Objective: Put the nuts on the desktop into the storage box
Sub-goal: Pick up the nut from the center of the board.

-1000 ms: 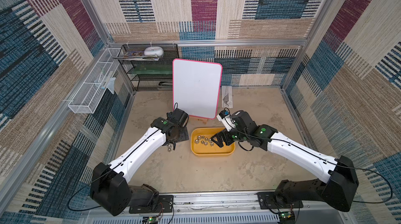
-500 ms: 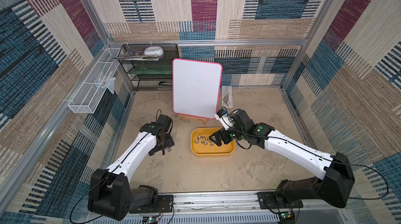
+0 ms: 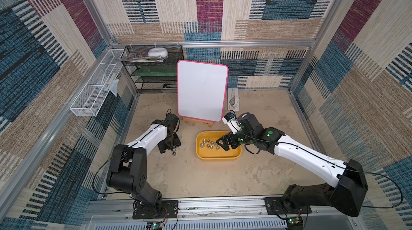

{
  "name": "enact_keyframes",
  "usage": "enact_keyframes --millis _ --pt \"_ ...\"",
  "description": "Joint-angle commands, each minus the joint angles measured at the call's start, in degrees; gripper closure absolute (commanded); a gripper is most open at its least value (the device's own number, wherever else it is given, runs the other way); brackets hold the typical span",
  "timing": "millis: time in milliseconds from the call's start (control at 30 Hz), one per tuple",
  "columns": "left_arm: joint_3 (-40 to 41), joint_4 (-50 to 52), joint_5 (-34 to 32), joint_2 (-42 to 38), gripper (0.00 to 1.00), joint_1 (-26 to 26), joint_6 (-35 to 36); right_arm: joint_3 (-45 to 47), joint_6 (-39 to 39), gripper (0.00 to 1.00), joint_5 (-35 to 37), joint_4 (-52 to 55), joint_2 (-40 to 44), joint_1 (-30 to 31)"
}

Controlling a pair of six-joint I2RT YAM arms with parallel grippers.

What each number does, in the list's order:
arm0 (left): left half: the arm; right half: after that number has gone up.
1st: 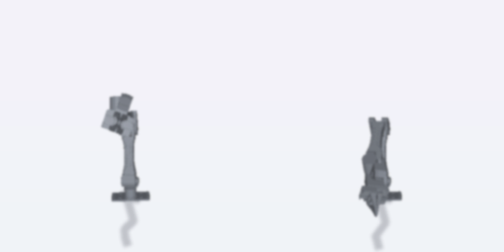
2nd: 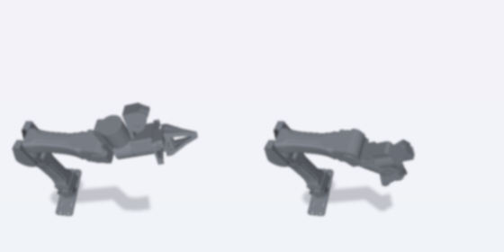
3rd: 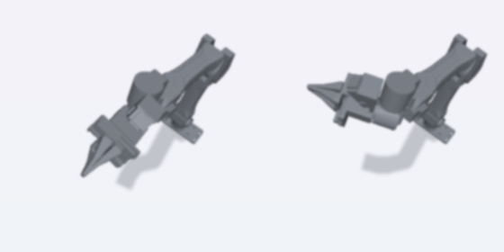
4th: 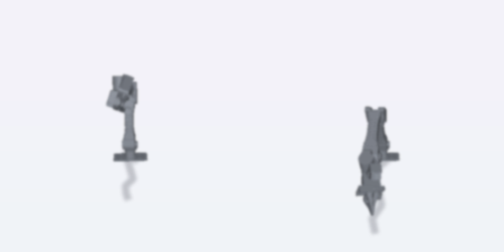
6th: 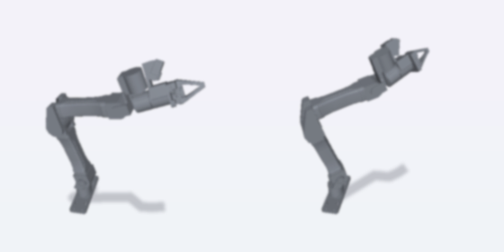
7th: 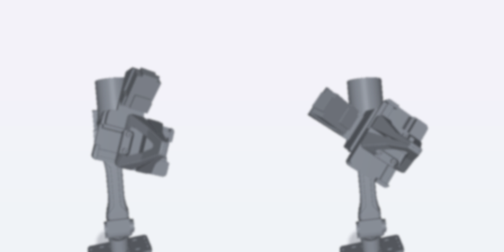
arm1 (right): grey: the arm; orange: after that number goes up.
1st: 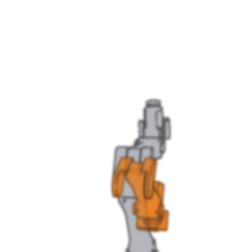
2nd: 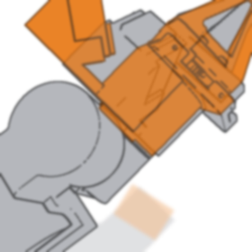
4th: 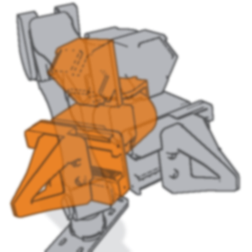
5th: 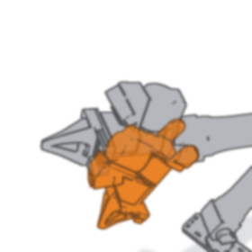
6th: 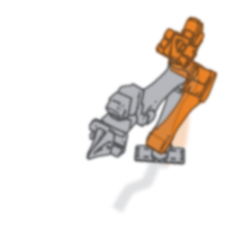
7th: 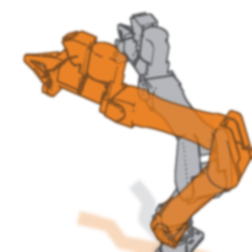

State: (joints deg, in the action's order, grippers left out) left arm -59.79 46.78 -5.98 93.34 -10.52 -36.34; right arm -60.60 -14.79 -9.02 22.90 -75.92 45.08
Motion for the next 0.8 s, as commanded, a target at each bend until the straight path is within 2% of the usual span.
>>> enact_keyframes --millis 0,233,300,533,767 --pt "-1.32 -0.44 -0.17 2.53 0.34 0.15 3.49 0.56 -0.76 0.01 1.3 0.75 0.67 0.04" --pt "-2.16 -2.67 0.13 6.1 0.38 0.59 6.38 0.74 -1.3 0.01 2.25 1.58 1.38 0.07" --pt "-2.64 -3.0 0.15 7.07 0.43 0.73 6.98 0.66 -1.32 0.01 2.43 1.81 1.4 0.01" --pt "-3.26 -3.21 -0.26 8.81 0.49 1.2 7.99 0.57 -1.7 0.01 3.02 1.8 1.31 0.01" --pt "-1.87 -4.07 0.73 7.79 0.66 1.21 7.69 0.31 -1.48 0.01 2.69 1.47 0.7 0.01"
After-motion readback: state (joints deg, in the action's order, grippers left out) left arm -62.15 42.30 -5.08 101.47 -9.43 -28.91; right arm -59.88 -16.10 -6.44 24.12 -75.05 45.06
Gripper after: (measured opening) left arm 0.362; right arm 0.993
